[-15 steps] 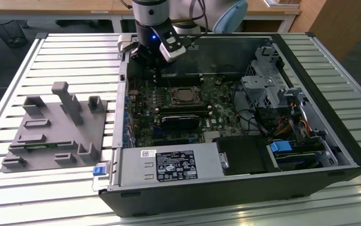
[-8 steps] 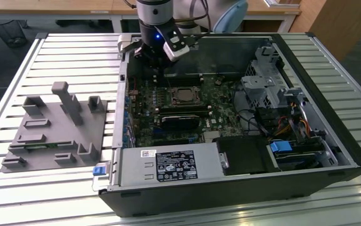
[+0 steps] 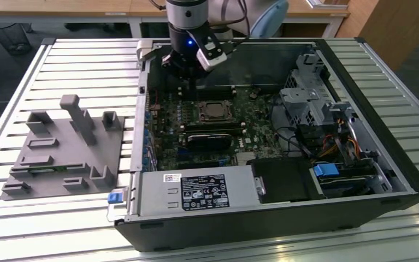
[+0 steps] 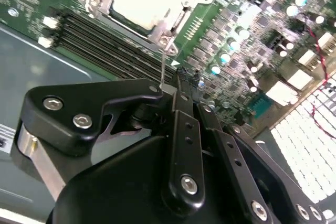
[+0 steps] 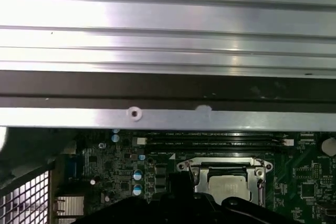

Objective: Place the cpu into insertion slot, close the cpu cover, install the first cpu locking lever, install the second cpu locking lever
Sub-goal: 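Install the first cpu locking lever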

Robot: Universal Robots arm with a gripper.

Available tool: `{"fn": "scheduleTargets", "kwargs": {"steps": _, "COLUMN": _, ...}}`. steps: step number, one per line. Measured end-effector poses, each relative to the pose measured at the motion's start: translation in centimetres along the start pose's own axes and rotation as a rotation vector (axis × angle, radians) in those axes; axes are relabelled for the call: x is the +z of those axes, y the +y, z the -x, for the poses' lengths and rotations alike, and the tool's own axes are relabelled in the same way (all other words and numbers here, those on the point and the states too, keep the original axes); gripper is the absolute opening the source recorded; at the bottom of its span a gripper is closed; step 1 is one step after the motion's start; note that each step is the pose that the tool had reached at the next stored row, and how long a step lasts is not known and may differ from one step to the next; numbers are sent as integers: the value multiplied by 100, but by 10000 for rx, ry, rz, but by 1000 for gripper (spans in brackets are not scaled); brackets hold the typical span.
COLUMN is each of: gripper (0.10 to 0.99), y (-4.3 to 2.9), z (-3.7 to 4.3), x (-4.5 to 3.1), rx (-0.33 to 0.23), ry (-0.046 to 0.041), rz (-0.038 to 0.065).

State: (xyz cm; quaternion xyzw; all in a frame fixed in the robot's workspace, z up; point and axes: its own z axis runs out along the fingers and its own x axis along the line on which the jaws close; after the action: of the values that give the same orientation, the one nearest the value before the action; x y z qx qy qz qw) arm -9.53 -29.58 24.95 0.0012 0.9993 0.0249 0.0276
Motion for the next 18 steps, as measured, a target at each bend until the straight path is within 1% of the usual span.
{"fn": "scheduleTargets", "kwargs": {"steps": 10, "gripper": 106, "y": 1, "z": 230, "x": 44, "rx": 32, "ry": 27, "rz": -2}}
{"fn": "scheduleTargets", "kwargs": {"steps": 12, "gripper": 106, "y": 1, "z": 250, "x": 48, "rx": 34, "ry": 28, "rz": -1}}
{"fn": "scheduleTargets", "kwargs": {"steps": 14, "gripper": 106, "y": 1, "z": 251, "x": 48, "rx": 36, "ry": 29, "rz": -1}}
{"fn": "scheduleTargets", "kwargs": {"steps": 15, "gripper": 106, "y": 1, "z": 251, "x": 49, "rx": 37, "ry": 29, "rz": 16}}
{"fn": "scheduleTargets", "kwargs": {"steps": 16, "gripper": 106, "y": 1, "z": 252, "x": 53, "rx": 39, "ry": 30, "rz": 84}}
{"fn": "scheduleTargets", "kwargs": {"steps": 17, "gripper": 106, "y": 0, "z": 251, "x": 58, "rx": 45, "ry": 30, "rz": 180}}
{"fn": "scheduleTargets", "kwargs": {"steps": 18, "gripper": 106, "y": -1, "z": 251, "x": 64, "rx": 49, "ry": 29, "rz": 253}}
